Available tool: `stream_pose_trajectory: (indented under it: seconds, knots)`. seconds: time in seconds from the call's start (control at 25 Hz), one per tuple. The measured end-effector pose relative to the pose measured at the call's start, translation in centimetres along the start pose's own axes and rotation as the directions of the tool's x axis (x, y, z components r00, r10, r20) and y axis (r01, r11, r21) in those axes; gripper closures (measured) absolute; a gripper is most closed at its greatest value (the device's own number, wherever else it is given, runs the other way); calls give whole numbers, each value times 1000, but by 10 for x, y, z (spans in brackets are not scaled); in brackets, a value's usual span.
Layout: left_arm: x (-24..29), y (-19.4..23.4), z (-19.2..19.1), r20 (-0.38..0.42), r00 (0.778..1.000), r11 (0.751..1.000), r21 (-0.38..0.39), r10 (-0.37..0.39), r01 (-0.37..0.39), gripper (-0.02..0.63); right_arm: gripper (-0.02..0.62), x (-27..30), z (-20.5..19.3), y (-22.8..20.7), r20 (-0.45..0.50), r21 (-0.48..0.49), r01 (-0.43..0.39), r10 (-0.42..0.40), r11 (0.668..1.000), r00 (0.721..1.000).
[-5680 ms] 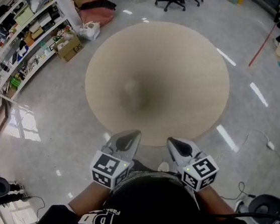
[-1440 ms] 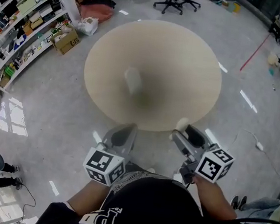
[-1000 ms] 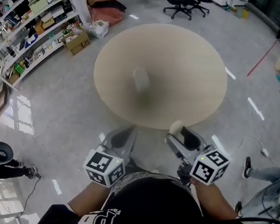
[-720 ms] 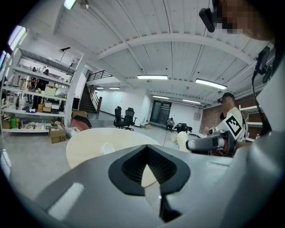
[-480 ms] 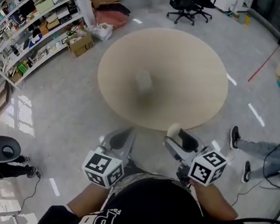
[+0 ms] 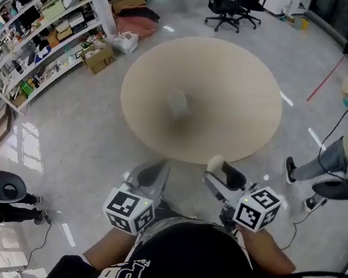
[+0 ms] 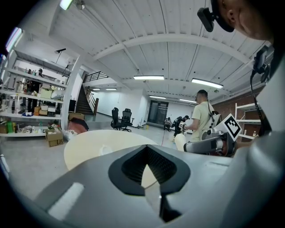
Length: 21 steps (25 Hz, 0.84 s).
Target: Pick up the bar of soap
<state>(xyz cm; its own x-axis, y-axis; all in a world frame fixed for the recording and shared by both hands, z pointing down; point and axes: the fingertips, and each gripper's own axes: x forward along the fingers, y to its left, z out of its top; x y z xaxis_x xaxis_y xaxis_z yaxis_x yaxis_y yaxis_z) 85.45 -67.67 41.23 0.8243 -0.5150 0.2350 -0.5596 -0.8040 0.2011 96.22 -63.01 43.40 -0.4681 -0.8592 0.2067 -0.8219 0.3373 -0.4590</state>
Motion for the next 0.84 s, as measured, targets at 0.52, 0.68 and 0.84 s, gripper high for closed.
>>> stream_pose_trajectory:
  seconds: [0.52, 0.68, 0.84]
  knots:
    - [4, 5, -4, -10, 1000, 1000, -1, -7, 7, 598, 331, 7, -4, -5, -3, 15, 5, -5, 1000, 1000]
    - [4, 8, -4, -10, 1000, 1000, -5, -9, 9, 598, 333, 8, -4, -4, -7, 12, 9, -8, 1000, 1000]
    - [4, 6, -4, -11, 1000, 1000, -10, -11, 11, 598, 333, 6, -4, -3, -2, 8, 6, -6, 1000, 1000]
